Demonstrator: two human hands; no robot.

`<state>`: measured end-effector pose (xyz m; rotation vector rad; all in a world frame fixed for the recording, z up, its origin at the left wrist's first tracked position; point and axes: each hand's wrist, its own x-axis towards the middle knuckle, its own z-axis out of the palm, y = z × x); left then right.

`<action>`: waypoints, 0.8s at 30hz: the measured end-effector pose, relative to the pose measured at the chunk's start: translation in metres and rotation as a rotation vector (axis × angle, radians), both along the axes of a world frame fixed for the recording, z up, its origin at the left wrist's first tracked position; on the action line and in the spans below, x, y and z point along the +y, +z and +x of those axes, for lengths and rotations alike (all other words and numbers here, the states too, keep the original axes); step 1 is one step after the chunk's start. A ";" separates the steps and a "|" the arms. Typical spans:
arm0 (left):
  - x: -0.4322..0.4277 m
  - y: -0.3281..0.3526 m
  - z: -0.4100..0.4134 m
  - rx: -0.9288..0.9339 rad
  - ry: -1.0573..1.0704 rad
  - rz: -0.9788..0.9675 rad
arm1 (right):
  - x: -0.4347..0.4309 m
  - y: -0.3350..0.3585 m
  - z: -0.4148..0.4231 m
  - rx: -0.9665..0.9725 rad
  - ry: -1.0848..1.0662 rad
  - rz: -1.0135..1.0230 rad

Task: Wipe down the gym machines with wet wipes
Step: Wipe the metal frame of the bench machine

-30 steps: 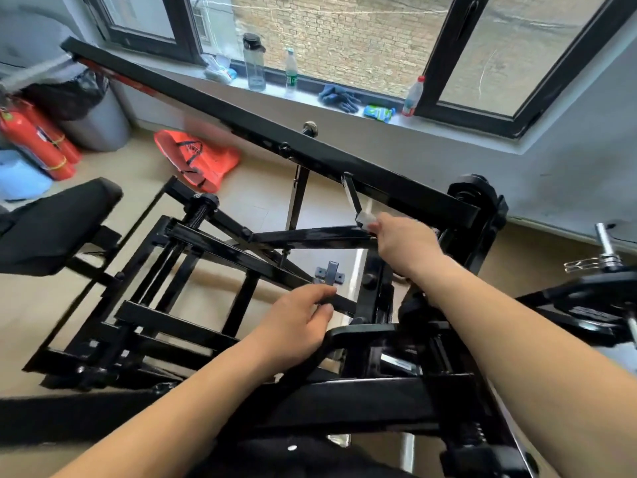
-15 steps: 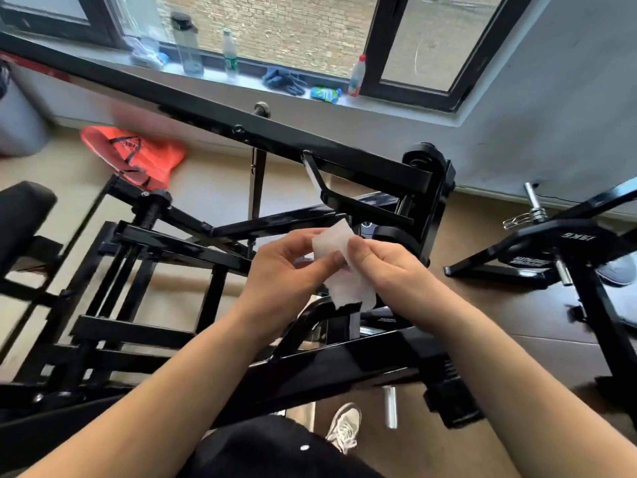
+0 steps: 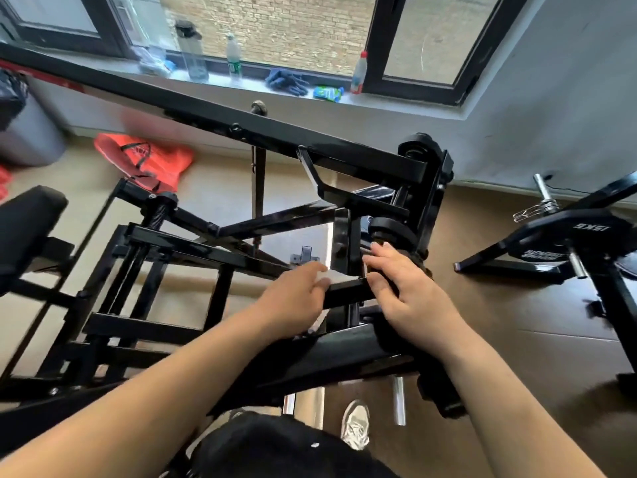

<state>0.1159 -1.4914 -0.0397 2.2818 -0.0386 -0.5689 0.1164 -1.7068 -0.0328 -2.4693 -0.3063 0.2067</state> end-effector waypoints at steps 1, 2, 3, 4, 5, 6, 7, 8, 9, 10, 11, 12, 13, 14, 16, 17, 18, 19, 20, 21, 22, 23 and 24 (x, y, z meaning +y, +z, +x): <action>0.002 0.000 -0.001 0.040 0.024 -0.051 | 0.000 0.002 0.001 0.010 -0.051 0.010; 0.005 0.002 -0.002 0.067 0.039 -0.114 | 0.001 0.002 0.003 0.006 -0.115 0.017; 0.008 0.003 -0.004 0.084 0.047 -0.149 | 0.001 0.001 0.004 -0.002 -0.179 0.031; 0.009 0.005 -0.006 0.094 0.047 -0.158 | 0.002 0.001 0.006 -0.013 -0.228 0.052; 0.008 0.006 -0.006 0.100 0.035 -0.143 | 0.003 0.002 0.007 -0.029 -0.257 0.067; 0.005 0.006 -0.005 0.113 0.015 -0.115 | 0.005 0.003 0.008 -0.046 -0.276 0.073; -0.002 0.005 0.000 0.127 -0.015 -0.073 | 0.005 0.003 0.008 -0.060 -0.288 0.076; -0.011 0.005 0.007 0.138 -0.052 -0.026 | 0.006 0.004 0.008 -0.067 -0.297 0.079; -0.023 0.004 0.015 0.146 -0.086 0.017 | 0.006 0.004 0.008 -0.067 -0.302 0.079; -0.035 0.005 0.022 0.146 -0.124 0.048 | 0.006 0.004 0.008 -0.062 -0.304 0.082; -0.046 0.007 0.028 0.119 -0.168 0.079 | 0.007 0.005 0.008 -0.053 -0.303 0.085; -0.053 0.008 0.030 0.070 -0.208 0.123 | 0.007 0.006 0.007 -0.047 -0.306 0.092; -0.054 0.009 0.028 0.008 -0.233 0.172 | 0.006 0.009 0.006 -0.049 -0.316 0.101; -0.049 0.008 0.022 -0.047 -0.243 0.206 | 0.004 0.012 0.003 -0.054 -0.333 0.111; -0.018 0.000 0.009 -0.067 -0.228 0.223 | -0.004 0.018 -0.004 -0.052 -0.367 0.100; -0.001 -0.003 0.004 -0.034 -0.205 0.211 | -0.009 0.021 -0.008 -0.035 -0.369 0.061; 0.014 -0.006 -0.002 0.011 -0.177 0.187 | -0.014 0.023 -0.013 -0.005 -0.365 0.014; 0.022 -0.007 -0.006 0.041 -0.153 0.161 | -0.017 0.023 -0.016 0.029 -0.367 -0.017; 0.022 -0.007 -0.007 0.050 -0.141 0.155 | -0.020 0.022 -0.018 0.054 -0.380 -0.025; 0.015 -0.005 -0.006 0.041 -0.140 0.176 | -0.021 0.021 -0.018 0.064 -0.400 -0.017; 0.001 -0.004 -0.002 0.021 -0.146 0.206 | -0.021 0.020 -0.017 0.068 -0.418 -0.005; -0.016 -0.001 0.003 -0.014 -0.162 0.234 | -0.020 0.020 -0.016 0.073 -0.430 0.011; -0.033 -0.001 0.008 -0.059 -0.189 0.266 | -0.019 0.020 -0.014 0.083 -0.437 0.027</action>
